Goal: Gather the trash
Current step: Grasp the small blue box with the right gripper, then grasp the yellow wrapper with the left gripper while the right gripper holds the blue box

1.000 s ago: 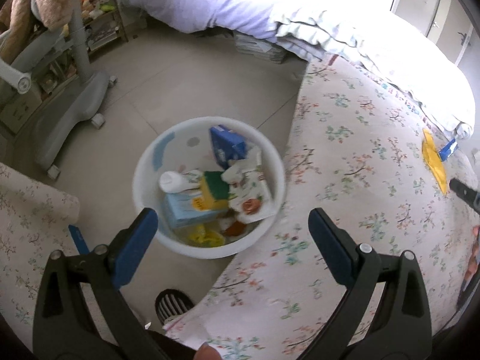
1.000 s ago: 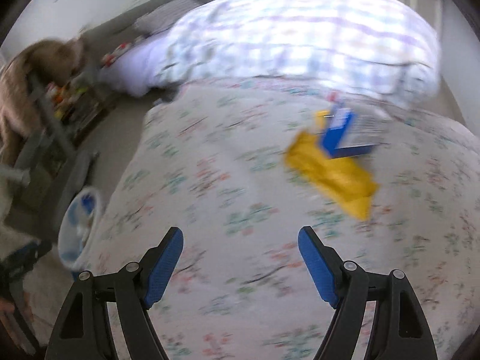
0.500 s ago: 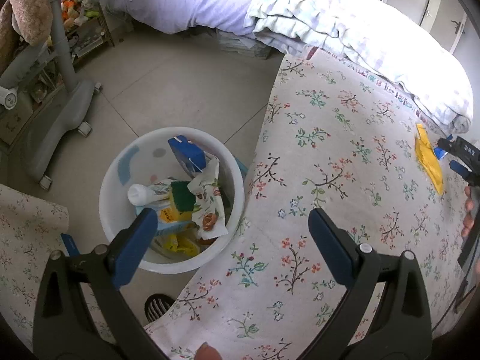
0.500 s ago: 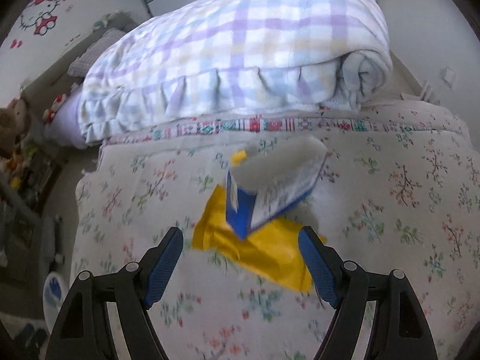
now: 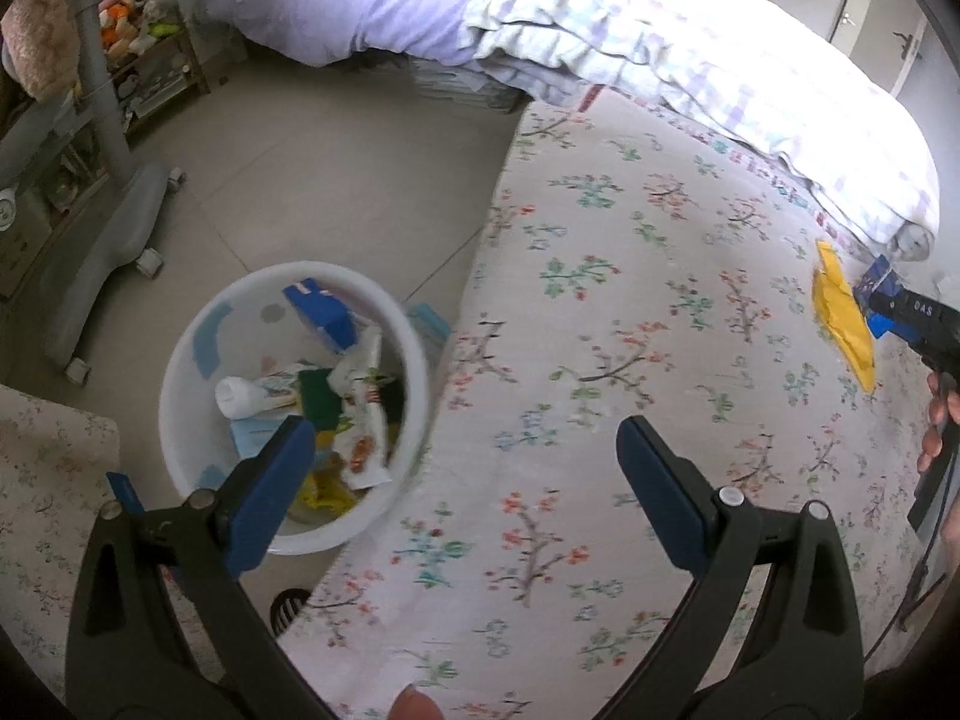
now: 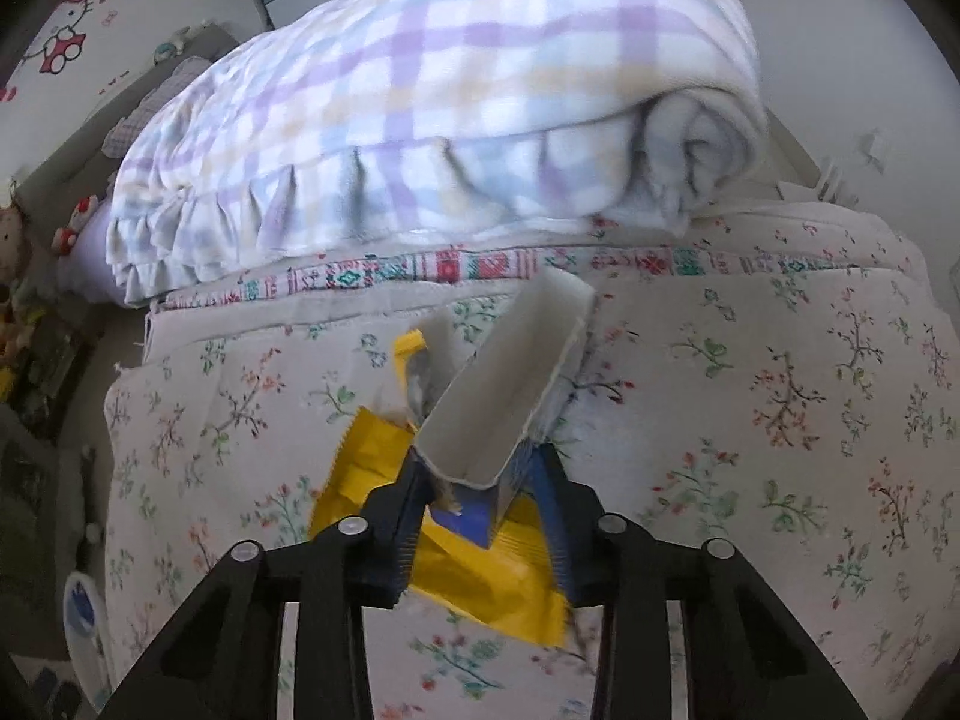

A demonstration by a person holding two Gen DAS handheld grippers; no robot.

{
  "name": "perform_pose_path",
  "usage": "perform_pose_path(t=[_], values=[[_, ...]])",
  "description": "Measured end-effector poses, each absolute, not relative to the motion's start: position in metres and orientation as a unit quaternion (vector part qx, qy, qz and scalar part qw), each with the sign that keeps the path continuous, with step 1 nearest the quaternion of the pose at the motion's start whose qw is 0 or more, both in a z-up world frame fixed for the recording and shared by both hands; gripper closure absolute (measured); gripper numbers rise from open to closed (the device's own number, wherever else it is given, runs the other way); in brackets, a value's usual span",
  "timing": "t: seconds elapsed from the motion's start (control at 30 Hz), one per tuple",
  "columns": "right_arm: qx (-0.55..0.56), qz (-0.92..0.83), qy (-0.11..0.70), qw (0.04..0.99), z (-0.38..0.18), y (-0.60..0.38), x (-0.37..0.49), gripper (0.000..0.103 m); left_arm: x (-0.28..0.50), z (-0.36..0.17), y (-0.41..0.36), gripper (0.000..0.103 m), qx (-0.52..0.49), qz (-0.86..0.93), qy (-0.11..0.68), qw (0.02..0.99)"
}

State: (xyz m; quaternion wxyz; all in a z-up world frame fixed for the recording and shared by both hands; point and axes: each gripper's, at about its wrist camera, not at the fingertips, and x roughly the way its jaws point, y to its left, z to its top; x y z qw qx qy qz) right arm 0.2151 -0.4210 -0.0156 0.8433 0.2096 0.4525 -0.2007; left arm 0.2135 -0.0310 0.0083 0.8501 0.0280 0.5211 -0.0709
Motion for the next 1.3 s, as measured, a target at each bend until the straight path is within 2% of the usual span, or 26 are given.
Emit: perform_pose_path(t=[0.27,0.57,0.97,1.17,1.3], values=[[0.196,-0.19,0.441,0.855,0.013,-0.441,0.157,0.072,0.198,0.019,-0.095,0.003,0.008,-0.132,0.528,0.839],[0.193,-0.175,0.438,0.86,0.024,-0.458,0.084,0.072,0.17,0.018,-0.188,0.003,0.036,-0.177,0.522,0.834],[0.18,-0.141,0.467,0.854,0.018,-0.476,0.073,0.072,0.188,-0.015,-0.299,0.003,-0.026,-0.203,0.534,0.82],[0.161,-0.148,0.465,0.858,0.019,-0.492,0.071,0.072,0.203,-0.03,-0.343,0.004,-0.025,-0.177,0.52,0.836],[0.178,-0.15,0.47,0.851,0.012,-0.503,0.069,0.072,0.215,-0.041,-0.355,0.011,-0.011,-0.147,0.519,0.842]])
